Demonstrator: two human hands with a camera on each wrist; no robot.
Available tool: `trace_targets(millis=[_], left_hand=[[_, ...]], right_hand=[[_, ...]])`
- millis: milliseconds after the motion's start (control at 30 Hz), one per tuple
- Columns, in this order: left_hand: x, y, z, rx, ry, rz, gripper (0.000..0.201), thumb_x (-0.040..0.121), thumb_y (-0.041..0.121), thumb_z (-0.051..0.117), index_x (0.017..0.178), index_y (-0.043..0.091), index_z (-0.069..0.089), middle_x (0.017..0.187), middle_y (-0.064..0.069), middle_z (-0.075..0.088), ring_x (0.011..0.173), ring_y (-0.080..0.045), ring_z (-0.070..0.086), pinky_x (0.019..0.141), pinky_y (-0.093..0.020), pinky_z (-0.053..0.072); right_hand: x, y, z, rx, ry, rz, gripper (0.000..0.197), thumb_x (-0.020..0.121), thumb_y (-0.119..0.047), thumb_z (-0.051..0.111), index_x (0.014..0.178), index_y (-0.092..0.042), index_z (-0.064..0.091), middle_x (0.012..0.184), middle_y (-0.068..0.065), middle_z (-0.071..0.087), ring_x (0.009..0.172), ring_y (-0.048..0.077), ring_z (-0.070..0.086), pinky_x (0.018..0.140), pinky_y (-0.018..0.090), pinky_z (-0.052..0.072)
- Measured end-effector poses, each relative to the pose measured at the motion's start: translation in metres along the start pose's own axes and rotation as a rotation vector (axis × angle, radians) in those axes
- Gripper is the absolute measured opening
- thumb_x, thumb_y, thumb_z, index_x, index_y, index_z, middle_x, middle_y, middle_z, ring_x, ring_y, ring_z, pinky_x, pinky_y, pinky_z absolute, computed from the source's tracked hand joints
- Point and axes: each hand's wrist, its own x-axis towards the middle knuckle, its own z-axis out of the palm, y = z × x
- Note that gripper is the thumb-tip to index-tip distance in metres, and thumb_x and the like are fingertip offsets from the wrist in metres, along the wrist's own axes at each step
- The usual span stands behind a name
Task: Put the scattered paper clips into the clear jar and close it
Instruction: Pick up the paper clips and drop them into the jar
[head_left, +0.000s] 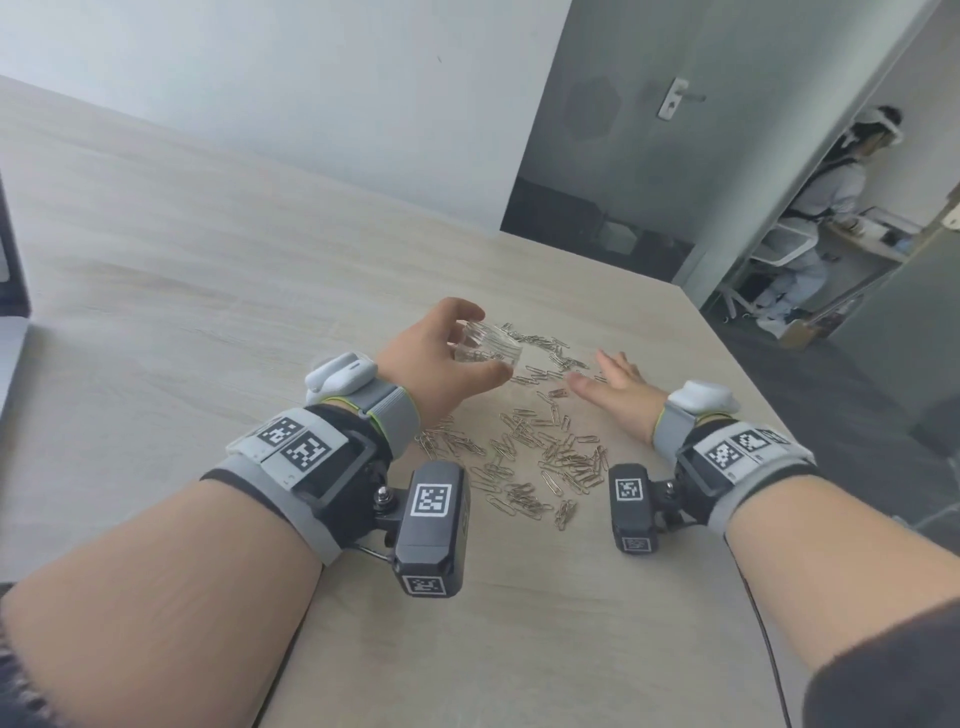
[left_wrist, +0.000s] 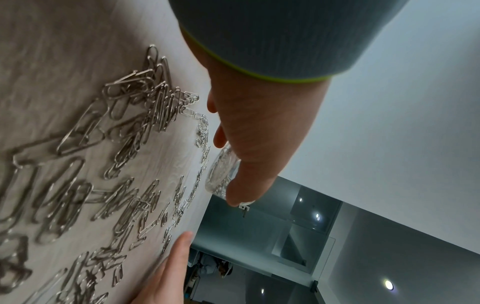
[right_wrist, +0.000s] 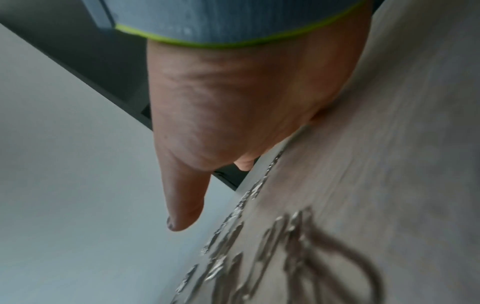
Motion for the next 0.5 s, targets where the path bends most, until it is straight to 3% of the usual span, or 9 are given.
trace_targets(millis=[133,233,333,400,500], left_hand=[[0.002,0.000,-0.001,-0.014,-0.006,0.003,0.058,0.083,0.042,0.082,0.133,0.039,0.052,0.121,0.011,0.060,0.100,-0.004,0.064,0.070,-0.023,0.052],[0.006,-0.001,-0.001,-0.028,-0.003,-0.002,0.058,0.083,0.042,0.082,0.132,0.038,0.052,0.122,0.009,0.061,0.100,-0.006,0.065,0.074,-0.028,0.055],[0.008,-0.003,-0.002,-0.032,0.014,-0.012,0.059,0.082,0.043,0.083,0.132,0.038,0.052,0.124,0.007,0.061,0.102,-0.011,0.067,0.077,-0.033,0.059],[0.008,-0.004,-0.003,-0.044,0.021,-0.015,0.061,0.079,0.045,0.084,0.131,0.039,0.053,0.125,0.006,0.062,0.102,-0.013,0.068,0.080,-0.036,0.060],[0.008,-0.003,-0.004,-0.067,0.036,-0.019,0.066,0.070,0.051,0.081,0.129,0.041,0.053,0.124,0.006,0.063,0.103,-0.015,0.068,0.085,-0.040,0.060]], right_hand=[[0.009,0.000,0.003,-0.066,-0.101,-0.047,0.095,0.084,-0.080,0.032,0.157,-0.028,0.001,0.164,-0.003,-0.012,0.151,0.016,-0.015,0.121,0.042,-0.008],[-0.004,-0.010,0.009,-0.213,-0.207,-0.178,0.105,0.073,-0.090,0.026,0.155,-0.033,-0.006,0.161,-0.012,-0.019,0.149,0.012,-0.018,0.120,0.052,-0.008],[-0.015,-0.017,0.007,-0.150,-0.296,-0.267,0.097,0.083,-0.078,0.034,0.155,-0.030,-0.009,0.162,-0.009,-0.020,0.148,0.009,-0.018,0.122,0.049,-0.006],[-0.010,-0.017,0.000,-0.007,-0.226,-0.261,0.101,0.078,-0.079,0.038,0.156,-0.030,-0.005,0.162,-0.011,-0.017,0.149,0.008,-0.014,0.123,0.043,-0.004],[0.015,-0.017,-0.005,0.013,-0.052,-0.169,0.111,0.068,-0.092,0.036,0.156,-0.034,0.000,0.163,-0.012,-0.013,0.151,0.011,-0.009,0.123,0.045,-0.001]])
